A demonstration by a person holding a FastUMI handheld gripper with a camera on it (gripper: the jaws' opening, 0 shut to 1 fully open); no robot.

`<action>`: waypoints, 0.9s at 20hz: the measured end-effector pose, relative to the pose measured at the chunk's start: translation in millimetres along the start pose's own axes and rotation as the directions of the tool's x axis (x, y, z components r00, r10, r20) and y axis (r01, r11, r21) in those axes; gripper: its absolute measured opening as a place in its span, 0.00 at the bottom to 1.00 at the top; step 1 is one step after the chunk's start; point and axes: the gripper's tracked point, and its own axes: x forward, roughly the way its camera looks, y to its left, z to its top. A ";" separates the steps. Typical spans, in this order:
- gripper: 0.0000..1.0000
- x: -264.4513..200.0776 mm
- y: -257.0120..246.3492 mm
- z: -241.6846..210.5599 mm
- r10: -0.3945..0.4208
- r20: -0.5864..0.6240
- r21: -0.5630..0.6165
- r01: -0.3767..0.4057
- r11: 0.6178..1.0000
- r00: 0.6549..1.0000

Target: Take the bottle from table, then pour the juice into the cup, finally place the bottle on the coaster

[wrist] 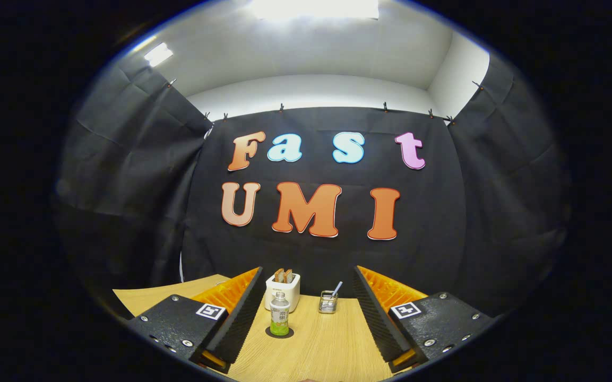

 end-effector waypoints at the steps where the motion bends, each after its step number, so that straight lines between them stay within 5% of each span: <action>1: 0.97 1.1 1.9 1.9 0.001 0.005 0.005 -0.002 1.000 1.000; 5: 0.97 1.3 6.2 4.3 0.007 0.035 0.028 -0.008 1.000 0.999; 10: 0.97 3.9 -11.2 8.4 -0.073 0.067 0.017 0.072 0.997 0.995; 18: 0.97 2.6 -1.6 18.7 -0.050 0.106 0.057 0.044 0.997 0.993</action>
